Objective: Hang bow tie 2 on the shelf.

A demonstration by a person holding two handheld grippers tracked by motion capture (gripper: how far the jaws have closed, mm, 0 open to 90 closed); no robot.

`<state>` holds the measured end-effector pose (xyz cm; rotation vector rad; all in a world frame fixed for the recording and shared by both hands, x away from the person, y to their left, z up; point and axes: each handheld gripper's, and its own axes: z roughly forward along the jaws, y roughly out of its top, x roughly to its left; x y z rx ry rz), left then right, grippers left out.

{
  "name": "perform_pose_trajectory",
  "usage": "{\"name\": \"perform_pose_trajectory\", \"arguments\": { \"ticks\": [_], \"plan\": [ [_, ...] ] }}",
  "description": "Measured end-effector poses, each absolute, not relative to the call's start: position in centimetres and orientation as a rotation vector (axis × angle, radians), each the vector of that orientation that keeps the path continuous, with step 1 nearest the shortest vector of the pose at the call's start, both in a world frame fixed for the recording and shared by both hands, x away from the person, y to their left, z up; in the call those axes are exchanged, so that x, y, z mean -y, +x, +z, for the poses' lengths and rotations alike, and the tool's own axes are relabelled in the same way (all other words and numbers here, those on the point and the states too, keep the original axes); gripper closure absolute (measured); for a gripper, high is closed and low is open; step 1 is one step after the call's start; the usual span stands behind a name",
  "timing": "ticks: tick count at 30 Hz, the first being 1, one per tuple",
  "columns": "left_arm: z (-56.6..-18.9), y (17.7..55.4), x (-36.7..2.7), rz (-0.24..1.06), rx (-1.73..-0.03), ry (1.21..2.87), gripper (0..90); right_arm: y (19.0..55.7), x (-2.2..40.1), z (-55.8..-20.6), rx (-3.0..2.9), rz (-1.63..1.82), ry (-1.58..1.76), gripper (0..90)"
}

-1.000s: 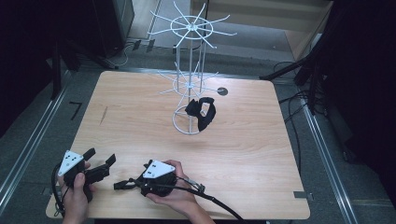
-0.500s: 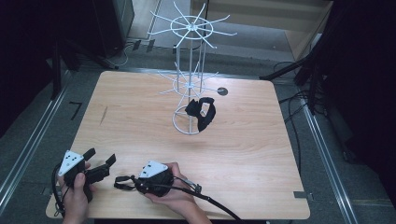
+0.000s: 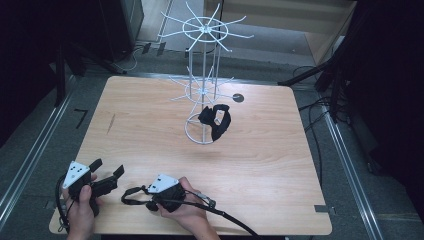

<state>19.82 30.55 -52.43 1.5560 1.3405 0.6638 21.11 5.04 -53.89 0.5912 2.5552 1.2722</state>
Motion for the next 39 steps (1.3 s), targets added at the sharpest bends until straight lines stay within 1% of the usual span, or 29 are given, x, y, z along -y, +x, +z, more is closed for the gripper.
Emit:
{"name": "perform_pose_trajectory", "arguments": {
  "ticks": [11,22,30,39],
  "plan": [
    [-52.4,19.9,-30.6,0.659,-1.338,1.556,14.0,20.5,-4.2,-53.7,-2.427,1.346,0.605,90.0],
    [-52.4,19.9,-30.6,0.658,-1.339,1.555,14.0,20.5,-2.1,-53.1,-2.265,1.473,0.773,90.0],
    [-52.4,19.9,-30.6,0.659,-1.339,1.556,14.0,20.5,-1.0,-52.8,-2.213,1.496,0.830,90.0],
    [-52.4,19.9,-30.6,0.659,-1.339,1.556,14.0,20.8,0.2,-51.3,-2.151,1.537,0.886,90.0]
  ]
}}
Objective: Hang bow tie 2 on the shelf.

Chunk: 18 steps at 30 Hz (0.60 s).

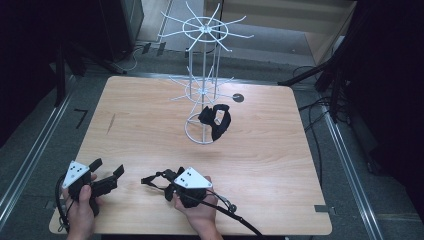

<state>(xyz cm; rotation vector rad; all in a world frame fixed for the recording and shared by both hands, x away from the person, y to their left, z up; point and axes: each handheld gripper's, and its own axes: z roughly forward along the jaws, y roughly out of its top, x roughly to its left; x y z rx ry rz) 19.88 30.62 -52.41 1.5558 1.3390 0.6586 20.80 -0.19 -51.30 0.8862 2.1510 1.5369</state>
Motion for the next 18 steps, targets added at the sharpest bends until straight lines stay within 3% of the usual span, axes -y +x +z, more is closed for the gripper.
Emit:
{"name": "perform_pose_trajectory", "arguments": {
  "ticks": [18],
  "plan": [
    [-52.4,19.9,-30.6,0.656,-1.342,1.549,14.0,21.8,2.4,-49.3,-2.033,1.547,0.927,90.0]
  ]
}}
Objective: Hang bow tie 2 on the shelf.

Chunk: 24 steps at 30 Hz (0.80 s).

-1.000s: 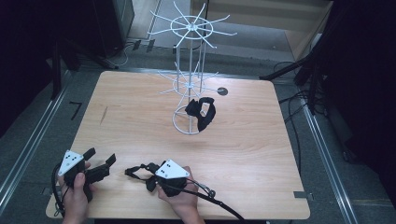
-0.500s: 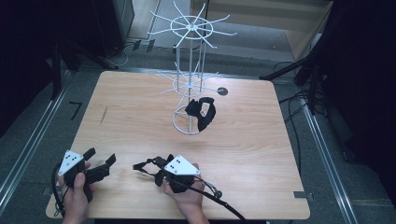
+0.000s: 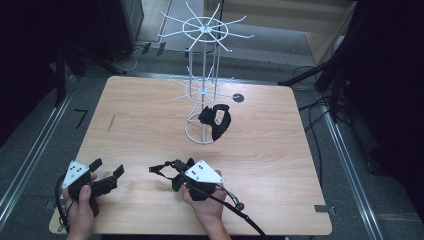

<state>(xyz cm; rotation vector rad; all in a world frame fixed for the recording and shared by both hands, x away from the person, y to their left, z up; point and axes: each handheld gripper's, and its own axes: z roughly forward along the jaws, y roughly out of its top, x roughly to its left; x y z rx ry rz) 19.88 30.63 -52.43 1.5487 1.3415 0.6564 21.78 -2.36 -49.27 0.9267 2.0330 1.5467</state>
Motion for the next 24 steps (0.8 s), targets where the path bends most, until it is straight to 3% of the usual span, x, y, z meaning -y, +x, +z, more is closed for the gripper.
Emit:
{"name": "perform_pose_trajectory", "arguments": {
  "ticks": [24],
  "plan": [
    [-52.4,19.9,-30.6,0.657,-1.341,1.549,14.0,22.6,4.3,-45.7,-1.903,1.566,0.932,90.0]
  ]
}}
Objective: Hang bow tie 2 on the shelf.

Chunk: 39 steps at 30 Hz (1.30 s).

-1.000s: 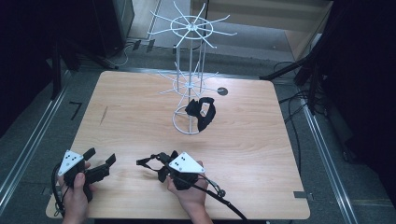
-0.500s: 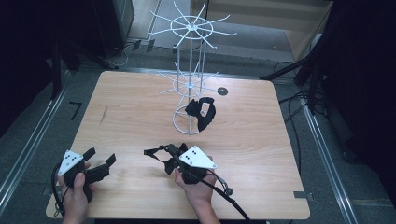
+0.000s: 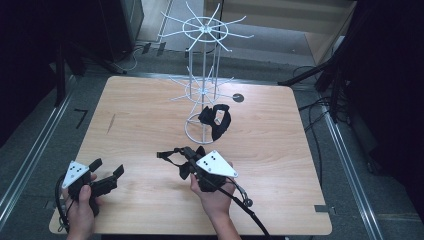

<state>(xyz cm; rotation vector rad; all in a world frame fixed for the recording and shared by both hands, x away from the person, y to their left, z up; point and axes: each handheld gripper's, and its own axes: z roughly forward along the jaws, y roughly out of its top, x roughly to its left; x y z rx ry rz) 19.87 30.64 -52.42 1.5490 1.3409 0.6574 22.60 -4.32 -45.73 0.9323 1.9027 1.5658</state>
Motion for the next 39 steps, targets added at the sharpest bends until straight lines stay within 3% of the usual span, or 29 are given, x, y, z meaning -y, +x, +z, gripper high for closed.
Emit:
{"name": "perform_pose_trajectory", "arguments": {
  "ticks": [39],
  "plan": [
    [-52.4,19.9,-30.6,0.659,-1.336,1.556,14.0,23.7,5.1,-42.2,-1.792,1.601,0.925,90.0]
  ]
}}
